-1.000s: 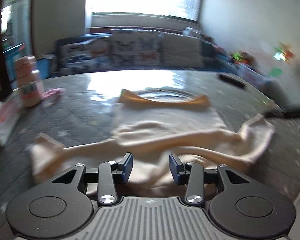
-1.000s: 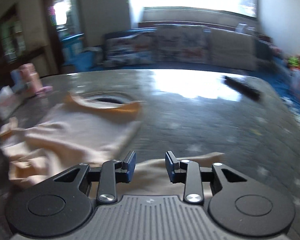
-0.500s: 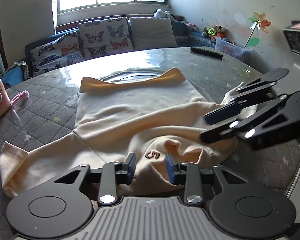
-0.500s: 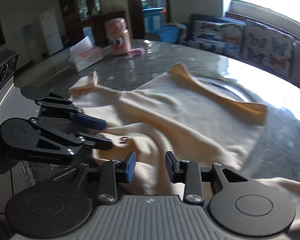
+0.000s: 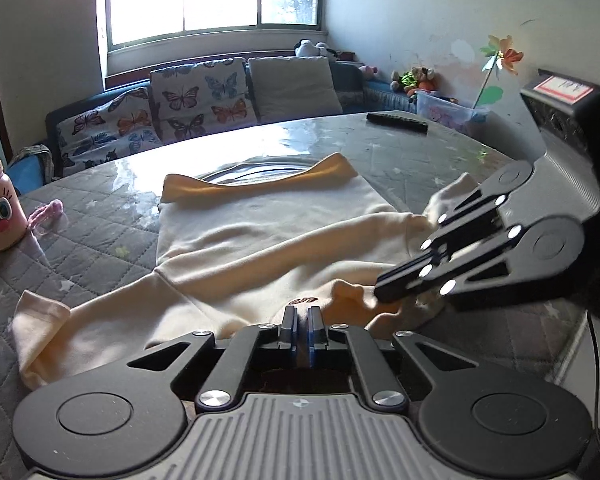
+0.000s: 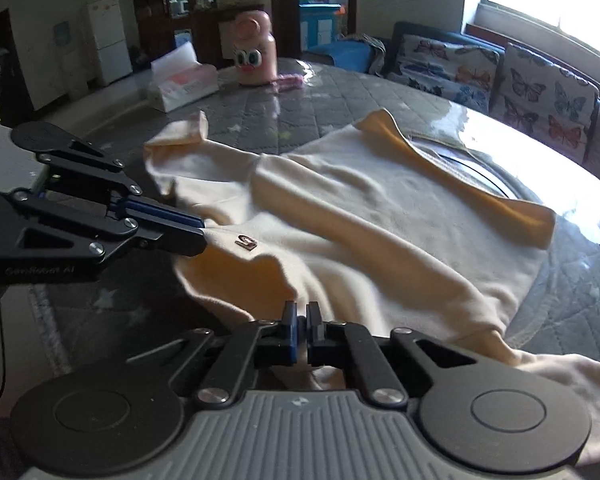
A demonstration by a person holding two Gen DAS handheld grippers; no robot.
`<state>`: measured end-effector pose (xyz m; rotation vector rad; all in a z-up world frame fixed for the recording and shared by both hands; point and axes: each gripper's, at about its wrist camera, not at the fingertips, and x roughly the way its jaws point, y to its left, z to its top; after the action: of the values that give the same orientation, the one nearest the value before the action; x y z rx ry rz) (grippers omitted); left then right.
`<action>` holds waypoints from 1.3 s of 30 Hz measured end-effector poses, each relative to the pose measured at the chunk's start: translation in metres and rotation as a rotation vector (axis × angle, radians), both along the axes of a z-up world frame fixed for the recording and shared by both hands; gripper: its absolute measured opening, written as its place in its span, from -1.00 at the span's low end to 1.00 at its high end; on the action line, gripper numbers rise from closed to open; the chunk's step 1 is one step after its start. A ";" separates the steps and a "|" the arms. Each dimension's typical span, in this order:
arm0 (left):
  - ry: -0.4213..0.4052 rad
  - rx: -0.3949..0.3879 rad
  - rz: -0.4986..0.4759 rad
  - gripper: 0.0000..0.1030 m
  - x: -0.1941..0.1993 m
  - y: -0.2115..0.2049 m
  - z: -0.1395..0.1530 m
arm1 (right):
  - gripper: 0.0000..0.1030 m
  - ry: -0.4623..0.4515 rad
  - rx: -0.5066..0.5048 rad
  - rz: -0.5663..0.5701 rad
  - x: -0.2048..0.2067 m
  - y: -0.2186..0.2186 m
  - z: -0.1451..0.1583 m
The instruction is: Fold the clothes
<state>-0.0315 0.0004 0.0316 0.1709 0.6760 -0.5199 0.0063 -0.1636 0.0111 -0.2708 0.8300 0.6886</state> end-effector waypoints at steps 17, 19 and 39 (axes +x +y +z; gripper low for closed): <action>-0.015 -0.015 -0.003 -0.86 0.009 0.007 0.015 | -0.80 0.013 0.023 0.015 -0.019 -0.022 0.015; -0.008 -0.035 0.009 -0.86 0.020 0.000 0.014 | -0.80 0.000 0.020 -0.055 -0.005 -0.030 0.013; 0.138 -0.049 -0.147 -0.83 0.041 -0.063 -0.036 | -0.62 0.041 -0.021 -0.233 0.009 -0.087 0.001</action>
<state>0.0092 -0.0627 -0.0047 0.1395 0.7885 -0.6932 0.0150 -0.2501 0.0117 -0.1761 0.8925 0.4689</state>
